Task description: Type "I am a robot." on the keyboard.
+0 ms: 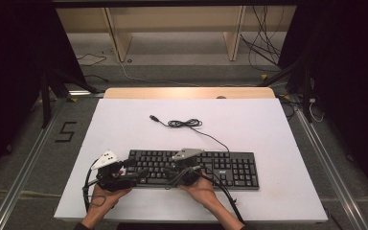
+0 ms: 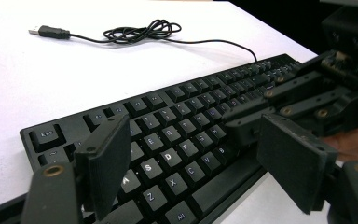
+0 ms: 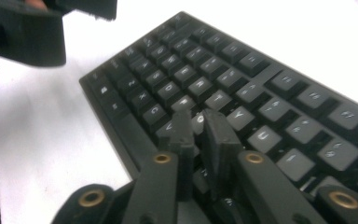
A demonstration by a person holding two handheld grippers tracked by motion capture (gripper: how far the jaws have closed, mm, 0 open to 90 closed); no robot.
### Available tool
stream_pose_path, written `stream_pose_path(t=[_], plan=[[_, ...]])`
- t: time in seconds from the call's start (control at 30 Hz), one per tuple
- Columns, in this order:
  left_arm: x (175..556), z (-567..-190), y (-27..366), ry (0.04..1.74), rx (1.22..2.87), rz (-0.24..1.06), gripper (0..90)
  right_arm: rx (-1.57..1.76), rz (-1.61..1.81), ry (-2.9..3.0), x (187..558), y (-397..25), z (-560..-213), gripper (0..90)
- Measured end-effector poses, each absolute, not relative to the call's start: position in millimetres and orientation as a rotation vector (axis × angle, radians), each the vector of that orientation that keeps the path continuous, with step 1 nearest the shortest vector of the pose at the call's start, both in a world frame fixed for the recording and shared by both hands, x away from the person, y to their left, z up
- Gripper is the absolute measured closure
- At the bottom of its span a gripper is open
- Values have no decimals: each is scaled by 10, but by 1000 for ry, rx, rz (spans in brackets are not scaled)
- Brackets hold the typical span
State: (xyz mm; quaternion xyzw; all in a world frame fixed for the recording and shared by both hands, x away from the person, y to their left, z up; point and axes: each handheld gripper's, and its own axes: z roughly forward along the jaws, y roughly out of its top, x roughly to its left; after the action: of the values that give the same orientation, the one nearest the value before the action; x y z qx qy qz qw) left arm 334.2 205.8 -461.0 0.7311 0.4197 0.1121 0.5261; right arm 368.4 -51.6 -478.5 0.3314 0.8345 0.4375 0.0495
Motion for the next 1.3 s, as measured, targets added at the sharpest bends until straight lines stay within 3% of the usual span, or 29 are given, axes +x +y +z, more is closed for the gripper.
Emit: stream_pose_path(t=[0.23, 0.43, 0.6, 1.0, 1.3], plan=[[3342, -4612, 2056, 1001, 1755, 267, 255, 1036, 1389, 2494, 3731, -645, -4684, 721], [3344, -4617, 2053, 1003, 1757, 261, 254, 1073, 1389, 2486, 3776, -741, -4644, 537], [3343, -4615, 2053, 1002, 1757, 262, 254, 1101, 1383, 2459, 3803, -805, -4619, 463], [3341, -4613, 2052, 1000, 1757, 261, 254, 1135, 1372, 2437, 3852, -916, -4592, 435], [3341, -4611, 2055, 998, 1757, 265, 254, 1137, 1356, 2420, 3866, -978, -4591, 629]])
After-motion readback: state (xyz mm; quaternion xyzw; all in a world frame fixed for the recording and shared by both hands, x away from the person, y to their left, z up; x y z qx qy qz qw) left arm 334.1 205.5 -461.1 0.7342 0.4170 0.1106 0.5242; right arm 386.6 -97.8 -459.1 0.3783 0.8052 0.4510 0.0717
